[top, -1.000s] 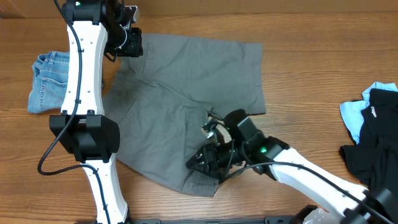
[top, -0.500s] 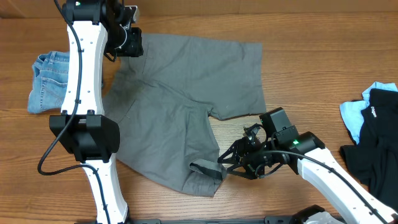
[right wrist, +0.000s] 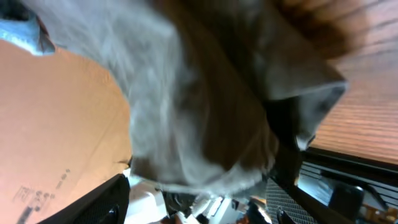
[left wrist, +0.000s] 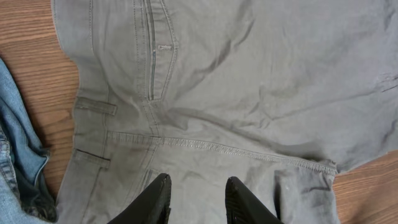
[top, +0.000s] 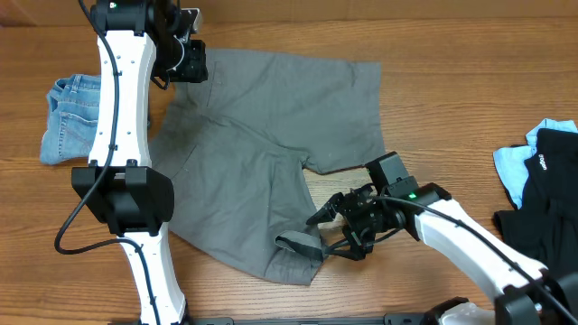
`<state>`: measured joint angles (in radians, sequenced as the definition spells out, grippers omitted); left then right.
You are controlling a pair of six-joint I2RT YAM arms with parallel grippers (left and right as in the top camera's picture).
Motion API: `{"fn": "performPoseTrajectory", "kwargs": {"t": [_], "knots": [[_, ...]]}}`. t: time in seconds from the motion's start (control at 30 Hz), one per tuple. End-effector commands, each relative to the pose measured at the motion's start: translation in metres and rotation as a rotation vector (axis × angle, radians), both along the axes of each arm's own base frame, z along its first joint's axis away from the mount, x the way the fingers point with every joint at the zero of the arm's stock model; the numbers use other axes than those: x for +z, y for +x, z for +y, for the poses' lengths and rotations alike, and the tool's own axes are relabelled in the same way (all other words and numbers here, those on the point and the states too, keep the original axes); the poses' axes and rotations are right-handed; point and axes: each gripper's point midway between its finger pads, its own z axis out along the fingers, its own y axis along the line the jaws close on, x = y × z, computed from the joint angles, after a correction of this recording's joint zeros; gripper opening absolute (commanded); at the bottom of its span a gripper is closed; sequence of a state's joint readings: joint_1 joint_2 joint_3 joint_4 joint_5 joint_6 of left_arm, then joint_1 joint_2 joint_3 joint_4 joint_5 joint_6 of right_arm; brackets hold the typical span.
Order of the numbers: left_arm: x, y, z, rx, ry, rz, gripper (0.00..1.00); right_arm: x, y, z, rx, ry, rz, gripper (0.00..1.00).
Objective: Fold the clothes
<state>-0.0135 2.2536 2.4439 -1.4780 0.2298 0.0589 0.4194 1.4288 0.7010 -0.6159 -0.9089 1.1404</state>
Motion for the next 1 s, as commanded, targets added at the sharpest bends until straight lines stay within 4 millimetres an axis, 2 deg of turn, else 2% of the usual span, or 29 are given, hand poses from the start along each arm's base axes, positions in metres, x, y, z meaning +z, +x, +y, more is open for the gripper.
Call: {"fn": "performPoseTrajectory", "kwargs": {"t": [0.0,0.2,0.43,0.5,0.53,0.6,0.63,0.67,0.7,0.73,0.77,0.8,0.97], "knots": [[0.016,0.0,-0.003,-0.022,0.008,-0.044,0.33,-0.005,0.009,0.005,-0.037,-0.01,0.046,0.73],[0.016,0.0,-0.003,-0.022,0.008,-0.044,0.33,-0.013,0.015,0.011,-0.065,-0.042,0.046,0.62],[0.016,0.0,-0.003,-0.022,0.008,-0.043,0.33,-0.007,-0.004,0.032,0.021,-0.007,0.045,0.62],[0.016,-0.001,-0.003,-0.021,0.008,-0.041,0.33,-0.007,-0.007,0.034,0.035,-0.006,0.04,0.53],[0.015,-0.001,-0.003,-0.022,0.008,-0.04,0.33,-0.007,-0.007,0.034,0.043,-0.003,0.029,0.44],[0.015,-0.001,-0.003,-0.021,0.008,-0.039,0.33,-0.007,-0.007,0.034,0.043,-0.003,0.03,0.22],[0.015,-0.001,-0.003,-0.021,0.008,-0.038,0.33,-0.007,-0.007,0.034,0.043,-0.003,0.03,0.18],[0.015,-0.001,-0.003,-0.021,0.008,-0.038,0.33,-0.007,-0.007,0.034,0.043,-0.003,0.03,0.18],[0.015,-0.001,-0.003,-0.021,0.008,-0.038,0.33,-0.007,-0.007,0.034,0.044,0.0,0.032,0.25],[0.015,-0.001,-0.003,-0.021,0.008,-0.038,0.33,-0.006,-0.008,0.034,0.047,0.005,0.035,0.45],[0.015,-0.001,-0.003,-0.021,0.008,-0.038,0.33,-0.004,-0.009,0.035,0.052,0.014,0.041,0.56],[0.015,-0.001,-0.003,-0.021,0.008,-0.038,0.33,-0.003,-0.01,0.036,0.058,0.023,0.043,0.59],[0.015,-0.002,-0.003,-0.022,0.008,-0.037,0.33,-0.005,-0.015,0.038,0.067,0.01,0.05,0.6]]}}
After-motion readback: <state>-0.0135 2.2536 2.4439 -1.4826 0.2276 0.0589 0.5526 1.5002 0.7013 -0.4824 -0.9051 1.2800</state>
